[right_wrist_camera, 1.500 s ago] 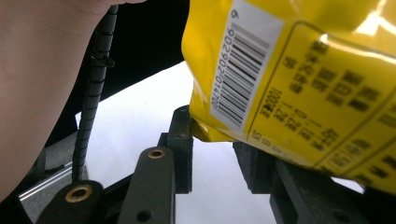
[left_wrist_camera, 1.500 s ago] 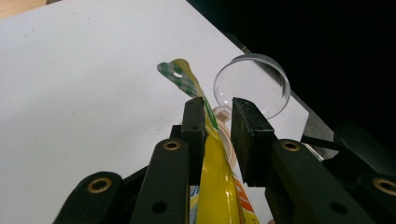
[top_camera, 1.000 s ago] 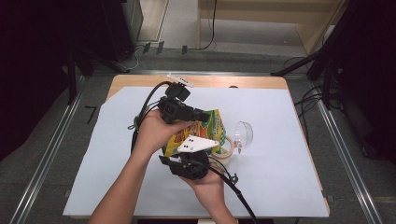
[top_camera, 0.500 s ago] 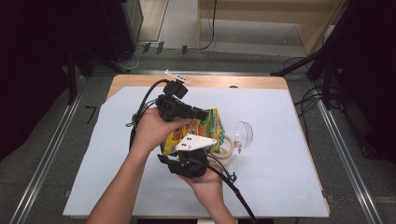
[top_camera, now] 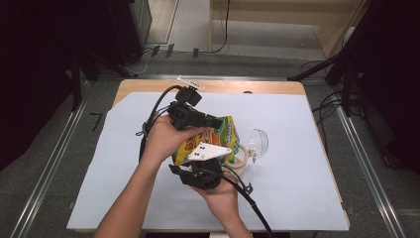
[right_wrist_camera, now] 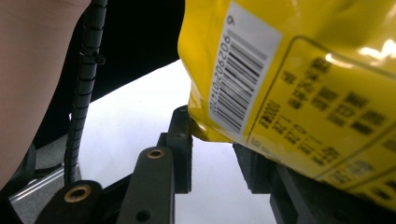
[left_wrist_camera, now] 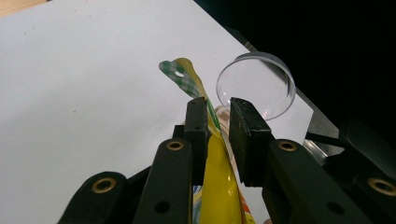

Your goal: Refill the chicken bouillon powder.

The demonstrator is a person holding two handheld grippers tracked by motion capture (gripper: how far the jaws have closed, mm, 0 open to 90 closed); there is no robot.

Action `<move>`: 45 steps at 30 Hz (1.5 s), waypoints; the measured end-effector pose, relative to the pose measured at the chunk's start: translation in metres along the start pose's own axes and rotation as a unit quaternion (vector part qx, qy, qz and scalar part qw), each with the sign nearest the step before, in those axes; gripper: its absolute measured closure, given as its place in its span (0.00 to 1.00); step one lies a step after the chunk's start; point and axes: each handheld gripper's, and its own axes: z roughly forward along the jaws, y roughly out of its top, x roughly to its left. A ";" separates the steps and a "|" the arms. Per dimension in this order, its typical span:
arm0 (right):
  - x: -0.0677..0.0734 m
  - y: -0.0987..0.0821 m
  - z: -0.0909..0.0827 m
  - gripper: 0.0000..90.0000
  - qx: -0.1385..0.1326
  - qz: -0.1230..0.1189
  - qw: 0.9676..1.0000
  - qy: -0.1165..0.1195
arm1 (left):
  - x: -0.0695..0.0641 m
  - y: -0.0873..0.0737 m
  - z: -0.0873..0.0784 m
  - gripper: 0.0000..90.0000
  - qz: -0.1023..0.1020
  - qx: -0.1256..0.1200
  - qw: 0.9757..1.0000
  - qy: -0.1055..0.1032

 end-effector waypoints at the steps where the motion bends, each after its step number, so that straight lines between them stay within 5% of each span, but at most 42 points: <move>1: 0.000 0.000 0.000 0.78 0.000 -0.001 1.000 0.000 | 0.000 0.000 0.000 0.87 0.001 0.000 1.000 0.001; 45: 0.002 0.001 -0.002 0.78 0.003 0.003 1.000 0.003 | -0.002 0.000 0.000 0.87 0.000 0.005 1.000 0.002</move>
